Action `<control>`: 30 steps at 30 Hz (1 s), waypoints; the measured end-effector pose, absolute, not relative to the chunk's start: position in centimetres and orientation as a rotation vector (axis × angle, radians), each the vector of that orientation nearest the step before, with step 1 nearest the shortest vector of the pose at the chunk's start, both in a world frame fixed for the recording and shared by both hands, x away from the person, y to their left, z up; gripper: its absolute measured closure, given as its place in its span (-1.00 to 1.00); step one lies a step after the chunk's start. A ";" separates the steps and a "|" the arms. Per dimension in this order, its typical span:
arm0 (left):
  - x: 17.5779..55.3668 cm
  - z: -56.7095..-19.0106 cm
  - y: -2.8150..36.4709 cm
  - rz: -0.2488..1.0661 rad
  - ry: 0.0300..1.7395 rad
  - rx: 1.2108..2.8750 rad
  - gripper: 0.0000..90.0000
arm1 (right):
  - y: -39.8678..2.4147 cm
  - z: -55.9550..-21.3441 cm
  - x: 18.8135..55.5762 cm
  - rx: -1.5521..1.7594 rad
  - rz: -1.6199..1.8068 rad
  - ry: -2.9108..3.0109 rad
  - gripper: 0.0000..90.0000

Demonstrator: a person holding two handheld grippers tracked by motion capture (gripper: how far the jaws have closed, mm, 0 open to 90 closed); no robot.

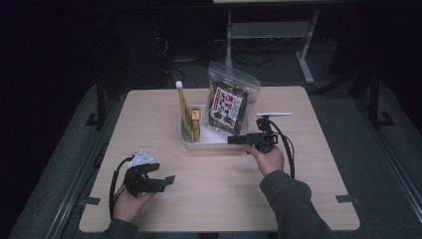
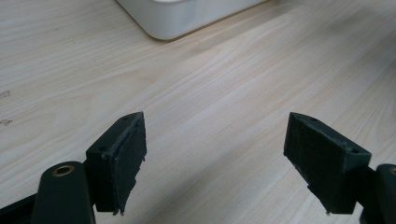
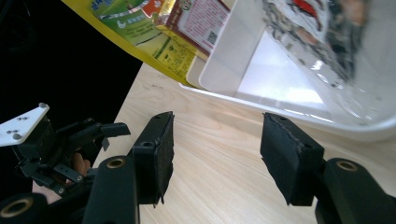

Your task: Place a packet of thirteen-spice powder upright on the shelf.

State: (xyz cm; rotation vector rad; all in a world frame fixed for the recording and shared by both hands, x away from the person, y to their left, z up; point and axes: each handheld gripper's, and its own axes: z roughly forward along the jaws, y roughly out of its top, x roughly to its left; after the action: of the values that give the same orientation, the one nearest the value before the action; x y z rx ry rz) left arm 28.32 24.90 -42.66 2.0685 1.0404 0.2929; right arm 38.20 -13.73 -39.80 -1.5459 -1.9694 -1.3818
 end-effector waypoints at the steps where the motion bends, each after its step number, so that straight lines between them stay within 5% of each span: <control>1: 28.3 -42.7 24.9 0.292 1.040 2.068 -0.54 | -13.9 -39.8 38.1 -1.548 -1.381 -1.968 -0.05; 30: 28.3 -42.7 25.0 0.289 1.041 2.067 -0.54 | -20.3 -43.7 34.8 -1.635 -1.345 -1.906 -0.12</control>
State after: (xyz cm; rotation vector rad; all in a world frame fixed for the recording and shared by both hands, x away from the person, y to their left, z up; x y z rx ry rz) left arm 28.33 25.00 -42.71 2.0668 1.0409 0.2889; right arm 34.82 -20.32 -43.72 -1.6345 -1.9060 -1.3447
